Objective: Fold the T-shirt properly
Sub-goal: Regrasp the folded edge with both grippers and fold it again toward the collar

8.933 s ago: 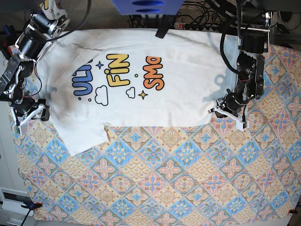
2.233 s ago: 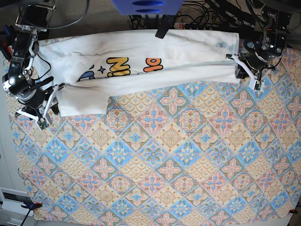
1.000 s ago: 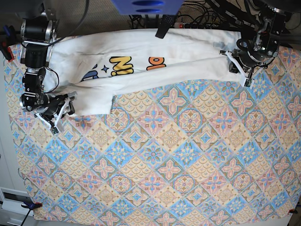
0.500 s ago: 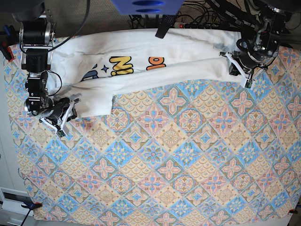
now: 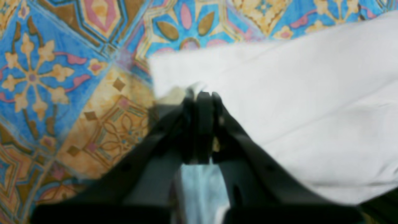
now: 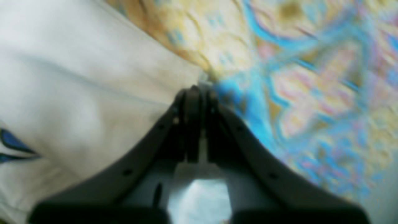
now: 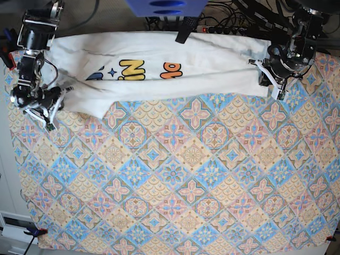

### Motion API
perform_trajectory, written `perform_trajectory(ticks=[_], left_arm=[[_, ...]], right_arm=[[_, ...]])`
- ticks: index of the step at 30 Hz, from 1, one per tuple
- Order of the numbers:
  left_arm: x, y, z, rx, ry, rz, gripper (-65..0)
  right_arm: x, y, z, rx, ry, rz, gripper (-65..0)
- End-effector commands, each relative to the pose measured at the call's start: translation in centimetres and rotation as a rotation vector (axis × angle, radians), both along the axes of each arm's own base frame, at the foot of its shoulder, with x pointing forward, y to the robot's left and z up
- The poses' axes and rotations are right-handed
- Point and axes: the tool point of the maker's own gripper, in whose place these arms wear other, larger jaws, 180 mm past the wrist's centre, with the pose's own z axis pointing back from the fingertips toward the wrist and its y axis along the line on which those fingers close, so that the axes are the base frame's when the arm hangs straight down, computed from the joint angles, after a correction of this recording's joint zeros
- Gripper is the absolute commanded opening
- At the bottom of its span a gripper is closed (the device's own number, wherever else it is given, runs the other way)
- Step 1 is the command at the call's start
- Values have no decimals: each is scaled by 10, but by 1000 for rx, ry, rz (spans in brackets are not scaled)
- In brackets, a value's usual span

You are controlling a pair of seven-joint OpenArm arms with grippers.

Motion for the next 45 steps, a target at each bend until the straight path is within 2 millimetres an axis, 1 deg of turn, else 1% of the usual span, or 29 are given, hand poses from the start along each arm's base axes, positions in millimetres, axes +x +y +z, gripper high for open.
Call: perform_trajectory(ticks=[1, 6, 11, 15, 16, 18, 20, 22, 24, 26, 28, 29, 31, 32, 34, 37, 40, 43, 45], left_arm=[[7, 5, 8, 10, -31, -6, -644], [7, 5, 8, 10, -31, -6, -644], [7, 5, 8, 10, -32, -5, -644], [8, 6, 9, 11, -33, -4, -644], [8, 6, 9, 12, -33, -2, -644], [8, 6, 9, 12, -34, -2, -644], [14, 6, 11, 11, -48, -2, -644], [16, 8, 11, 15, -50, 3, -644], [16, 10, 9, 17, -45, 9, -642], [16, 9, 10, 10, -45, 12, -617], [17, 10, 10, 11, -46, 13, -567], [17, 10, 10, 11, -47, 14, -531], [17, 16, 12, 18, -52, 29, -459], [18, 19, 14, 20, -57, 36, -427], [19, 22, 15, 21, -62, 43, -380], [17, 33, 19, 15, -66, 86, -336], [21, 40, 27, -48, -81, 152, -322], [16, 49, 32, -89, -78, 207, -322], [15, 54, 33, -86, -71, 209, -322]], right_arm=[[10, -10, 25, -37, -71, 5, -648], [-29, -30, 53, -153, -68, -16, -648], [-67, -39, 71, -244, -29, -12, -648], [-88, -31, 72, -264, 3, 9, -648], [-95, -31, 70, -269, 23, 10, -648], [-104, -30, 64, -264, 48, 15, -648], [-109, -23, 55, -250, 79, 36, -648], [-110, -8, 42, -222, 108, 80, -639], [-113, 0, 33, -203, 129, 104, -589], [-112, -2, 35, -206, 124, 96, -514], [-112, -11, 41, -220, 110, 71, -444], [-111, -16, 44, -224, 102, 53, -418], [-111, -22, 48, -233, 93, 34, -391], [-109, -24, 51, -239, 81, 30, -391], [-104, -21, 58, -243, 55, 37, -391], [-96, -8, 65, -191, 8, 50, -391], [-92, 4, 67, -123, -20, 52, -391], [-90, 11, 66, -90, -27, 60, -391], [-90, 17, 63, -81, -21, 76, -391]])
